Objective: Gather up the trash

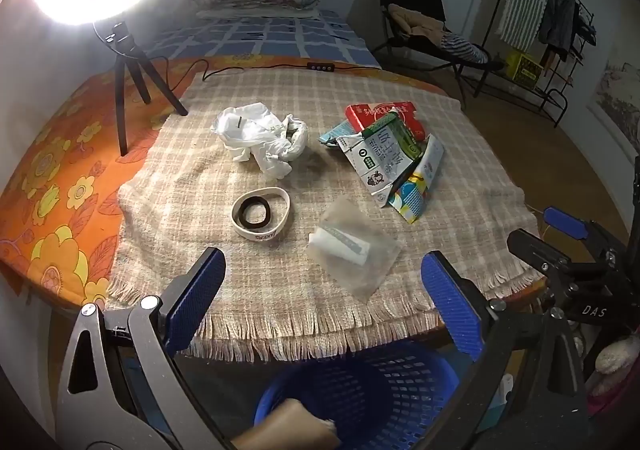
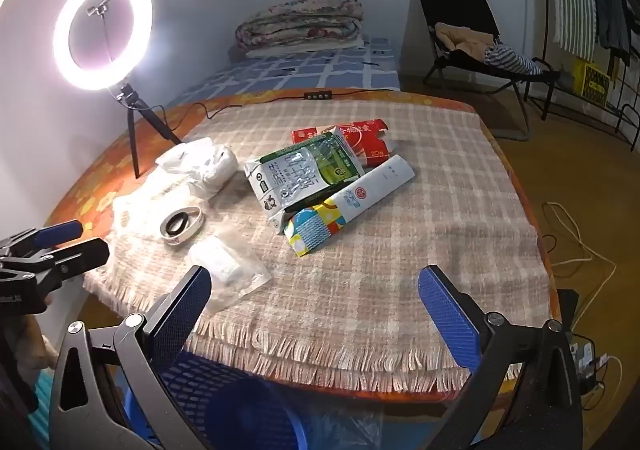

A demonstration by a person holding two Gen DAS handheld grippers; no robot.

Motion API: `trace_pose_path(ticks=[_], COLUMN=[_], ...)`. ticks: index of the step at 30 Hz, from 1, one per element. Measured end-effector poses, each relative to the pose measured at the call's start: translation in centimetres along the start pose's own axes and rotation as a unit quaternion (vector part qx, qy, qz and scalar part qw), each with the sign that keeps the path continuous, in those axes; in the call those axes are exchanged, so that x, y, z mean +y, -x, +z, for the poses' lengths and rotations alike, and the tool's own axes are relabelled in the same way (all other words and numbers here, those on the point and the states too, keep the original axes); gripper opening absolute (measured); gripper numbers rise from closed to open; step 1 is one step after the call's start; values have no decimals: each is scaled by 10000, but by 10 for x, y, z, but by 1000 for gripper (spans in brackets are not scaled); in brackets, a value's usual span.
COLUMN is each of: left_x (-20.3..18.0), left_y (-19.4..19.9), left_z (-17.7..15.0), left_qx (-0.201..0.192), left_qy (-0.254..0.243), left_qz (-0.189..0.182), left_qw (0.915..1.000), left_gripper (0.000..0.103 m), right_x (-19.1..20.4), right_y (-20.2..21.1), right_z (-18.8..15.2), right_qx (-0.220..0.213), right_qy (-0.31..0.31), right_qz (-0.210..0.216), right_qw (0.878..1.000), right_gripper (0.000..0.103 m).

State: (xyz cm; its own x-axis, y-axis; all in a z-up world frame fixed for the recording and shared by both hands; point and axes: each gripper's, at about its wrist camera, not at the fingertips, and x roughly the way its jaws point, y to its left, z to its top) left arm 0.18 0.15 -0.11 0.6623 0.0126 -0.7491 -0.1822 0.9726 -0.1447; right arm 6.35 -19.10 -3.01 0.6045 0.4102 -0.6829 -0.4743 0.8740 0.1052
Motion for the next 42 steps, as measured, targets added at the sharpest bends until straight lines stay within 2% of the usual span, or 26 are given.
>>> trace_pose_path(ticks=[14,42], left_x=[0,2], left_y=[0,-3], left_z=[-5,-9], left_qx=[-32,24], left_qy=[63,79], left_qz=[64,54], left_qw=[10000,10000], left_gripper=[100,100], right_x=[8,-3], right_y=[1,-2], right_z=[0,-3], right_qx=[-44,1], right_qy=[50,-104], right_qz=[-50,-22], right_qw=[10000,9999], right_gripper=[103,103])
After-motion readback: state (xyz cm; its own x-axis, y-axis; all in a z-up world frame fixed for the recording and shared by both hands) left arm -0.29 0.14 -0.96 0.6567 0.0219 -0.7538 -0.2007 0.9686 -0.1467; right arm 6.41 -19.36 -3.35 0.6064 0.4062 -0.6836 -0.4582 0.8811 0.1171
